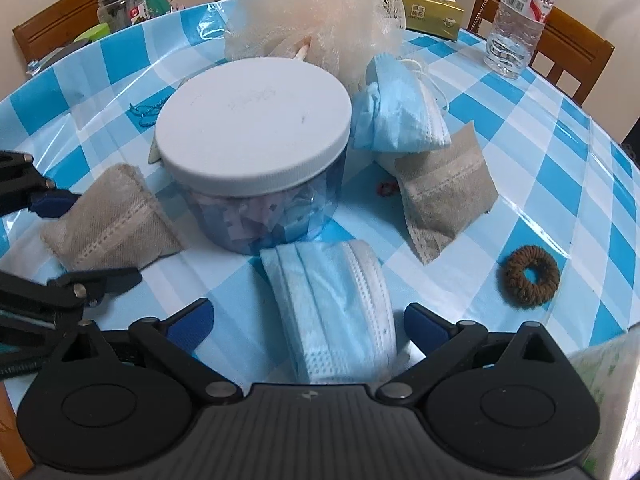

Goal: Organize soft objects
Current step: 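Close the right gripper on the blue face mask while the left gripper holds the pouch, then carry the mask and pouch into the cardboard box and open both grippers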

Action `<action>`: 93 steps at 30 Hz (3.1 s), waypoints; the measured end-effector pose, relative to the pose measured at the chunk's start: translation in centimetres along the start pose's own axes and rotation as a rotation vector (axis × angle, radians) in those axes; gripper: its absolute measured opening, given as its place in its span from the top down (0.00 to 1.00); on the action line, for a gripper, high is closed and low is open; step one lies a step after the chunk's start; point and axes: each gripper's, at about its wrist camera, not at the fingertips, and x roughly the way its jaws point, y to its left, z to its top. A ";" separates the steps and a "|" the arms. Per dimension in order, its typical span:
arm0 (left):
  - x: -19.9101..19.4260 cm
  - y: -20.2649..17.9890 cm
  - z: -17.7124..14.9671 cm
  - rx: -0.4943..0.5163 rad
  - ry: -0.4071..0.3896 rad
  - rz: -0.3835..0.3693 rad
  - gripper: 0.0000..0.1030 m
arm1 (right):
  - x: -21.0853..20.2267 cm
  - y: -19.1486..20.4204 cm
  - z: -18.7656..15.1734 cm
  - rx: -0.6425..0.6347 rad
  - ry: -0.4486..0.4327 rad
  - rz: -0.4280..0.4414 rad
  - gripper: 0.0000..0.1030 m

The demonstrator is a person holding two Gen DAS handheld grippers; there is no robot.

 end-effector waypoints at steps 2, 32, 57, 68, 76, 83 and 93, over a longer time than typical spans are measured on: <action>0.1 0.0 0.1 -0.002 0.000 -0.002 0.53 | -0.1 -0.1 0.3 -0.009 -0.005 0.000 0.12; -5.7 2.5 2.0 0.029 0.061 -0.257 0.76 | -10.5 1.0 -2.7 0.023 -0.059 0.001 0.52; -11.3 -13.3 10.5 0.320 -0.097 -0.481 0.76 | -23.4 -12.7 -15.9 0.271 -0.134 -0.409 0.46; -10.2 -20.6 16.2 0.312 -0.155 -0.496 0.75 | -23.5 -14.7 -18.3 0.294 -0.159 -0.322 0.00; -7.4 -25.1 20.3 0.310 -0.150 -0.495 0.75 | -23.5 -13.9 -19.6 0.354 -0.168 -0.241 0.00; -5.0 -27.7 23.0 0.301 -0.165 -0.470 0.09 | -24.5 -14.7 -20.0 0.417 -0.212 -0.235 0.00; -7.1 -26.6 22.3 0.277 -0.228 -0.401 0.05 | -24.5 -14.8 -20.4 0.428 -0.203 -0.261 0.00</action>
